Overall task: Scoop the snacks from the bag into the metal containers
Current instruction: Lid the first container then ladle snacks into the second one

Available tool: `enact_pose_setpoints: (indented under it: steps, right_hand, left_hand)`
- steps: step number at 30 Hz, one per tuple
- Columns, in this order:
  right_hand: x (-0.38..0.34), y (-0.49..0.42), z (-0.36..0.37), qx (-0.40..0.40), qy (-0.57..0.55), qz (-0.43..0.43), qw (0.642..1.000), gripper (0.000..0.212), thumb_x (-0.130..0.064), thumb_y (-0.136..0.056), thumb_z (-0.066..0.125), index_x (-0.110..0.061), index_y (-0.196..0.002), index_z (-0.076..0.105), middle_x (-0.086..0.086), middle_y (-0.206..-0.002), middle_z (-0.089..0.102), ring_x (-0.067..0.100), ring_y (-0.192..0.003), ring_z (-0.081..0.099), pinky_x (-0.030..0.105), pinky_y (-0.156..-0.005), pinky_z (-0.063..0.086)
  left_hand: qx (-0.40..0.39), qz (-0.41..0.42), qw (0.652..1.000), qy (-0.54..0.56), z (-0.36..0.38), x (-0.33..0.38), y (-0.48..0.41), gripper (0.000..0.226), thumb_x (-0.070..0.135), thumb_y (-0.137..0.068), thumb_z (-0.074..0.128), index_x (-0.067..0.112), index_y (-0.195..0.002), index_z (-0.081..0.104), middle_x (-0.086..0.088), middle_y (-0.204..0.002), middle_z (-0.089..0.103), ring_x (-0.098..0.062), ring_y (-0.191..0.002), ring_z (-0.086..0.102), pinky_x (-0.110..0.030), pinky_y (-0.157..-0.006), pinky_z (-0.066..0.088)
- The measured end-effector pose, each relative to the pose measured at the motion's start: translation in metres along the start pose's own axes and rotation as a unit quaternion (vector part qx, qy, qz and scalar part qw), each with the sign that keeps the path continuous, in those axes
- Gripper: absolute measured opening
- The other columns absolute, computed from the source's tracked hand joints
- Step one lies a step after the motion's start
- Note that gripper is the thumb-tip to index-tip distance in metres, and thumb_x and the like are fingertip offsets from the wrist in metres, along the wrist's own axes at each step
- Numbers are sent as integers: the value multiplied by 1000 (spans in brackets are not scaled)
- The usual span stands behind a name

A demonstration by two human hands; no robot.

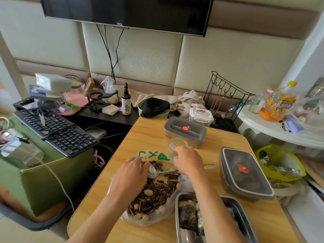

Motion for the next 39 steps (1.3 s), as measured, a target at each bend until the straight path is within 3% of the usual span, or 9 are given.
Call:
enact_pose_setpoints:
  steps: [10, 17, 24, 26, 31, 33, 35, 37, 39]
  right_hand:
    - [4, -4, -7, 40, -122, 17, 991, 25, -14, -96, 54, -22, -115, 69, -2, -118, 70, 22, -108, 65, 34, -87, 55]
    - [5, -4, -6, 35, -125, -15, 991, 19, -22, -97, 60, -22, -110, 73, -2, -112, 72, 23, -103, 66, 42, -89, 57]
    - [8, -5, -5, 58, -201, -46, 977, 18, -12, -95, 70, -20, -110, 66, -10, -108, 63, 12, -98, 64, 36, -85, 60]
    - [8, -4, -6, 58, -237, -34, 969, 17, -15, -96, 68, -21, -112, 65, -12, -109, 61, 16, -93, 67, 38, -80, 62]
    - [12, -4, -9, 77, -314, -7, 946, 13, -20, -104, 59, -21, -109, 71, -12, -111, 66, 6, -52, 67, 12, -48, 43]
    - [13, -3, -9, 103, -335, 6, 936, 13, -21, -105, 58, -21, -109, 71, -12, -110, 66, 10, -52, 68, 12, -47, 44]
    - [12, -1, -10, 140, -356, 23, 924, 13, -22, -106, 56, -21, -109, 69, -11, -108, 67, 12, -53, 69, 15, -49, 48]
    - [11, 1, -13, 177, -375, 34, 909, 13, -22, -107, 55, -21, -110, 68, -13, -105, 66, 13, -52, 69, 15, -49, 49]
    - [8, 5, -17, 202, -392, 38, 896, 13, -24, -107, 56, -21, -110, 67, -15, -103, 66, 13, -51, 68, 14, -49, 48]
  left_hand:
    - [6, 1, 1000, 4, 1, 0, -2, 46, 46, -109, 39, 15, -136, 59, -3, -135, 63, -19, -118, 62, -26, -89, 48]
    - [4, -3, 1000, 6, -1, 1, -1, 47, 47, -108, 39, 16, -139, 58, -3, -138, 62, -19, -122, 60, -27, -92, 48]
    - [-8, -3, 1000, 4, -2, 2, 0, 49, 48, -109, 38, 16, -143, 55, -4, -141, 59, -19, -124, 59, -27, -94, 47]
    - [-10, -4, 1000, 3, -2, 2, 1, 50, 48, -108, 38, 16, -144, 54, -4, -143, 59, -19, -125, 58, -27, -95, 47]
    - [-7, -10, 1000, 5, 2, -1, 0, 51, 49, -108, 37, 18, -145, 52, -4, -143, 58, -22, -125, 58, -30, -98, 46]
    - [-3, -7, 1000, -29, 3, -3, -1, 53, 53, -107, 36, 23, -147, 50, -6, -150, 53, -24, -134, 52, -38, -113, 38]
    - [8, -7, 998, -61, 3, -3, -2, 54, 57, -106, 34, 29, -149, 50, -8, -162, 37, -27, -152, 30, -50, -126, 17]
    - [31, -1, 998, -61, 1, -1, -2, 50, 58, -105, 36, 33, -145, 54, -9, -169, 24, -26, -159, 4, -54, -125, -5]
    - [72, 22, 996, -46, -2, 2, -1, 44, 56, -104, 42, 34, -137, 61, -8, -168, 26, -25, -159, 2, -49, -124, -11]
Point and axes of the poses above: each hand's wrist, its own y-axis away from the middle knuckle, its own z-axis out of the palm, x = y × z, the point moved 1 cm from there along -y, towards the middle knuckle
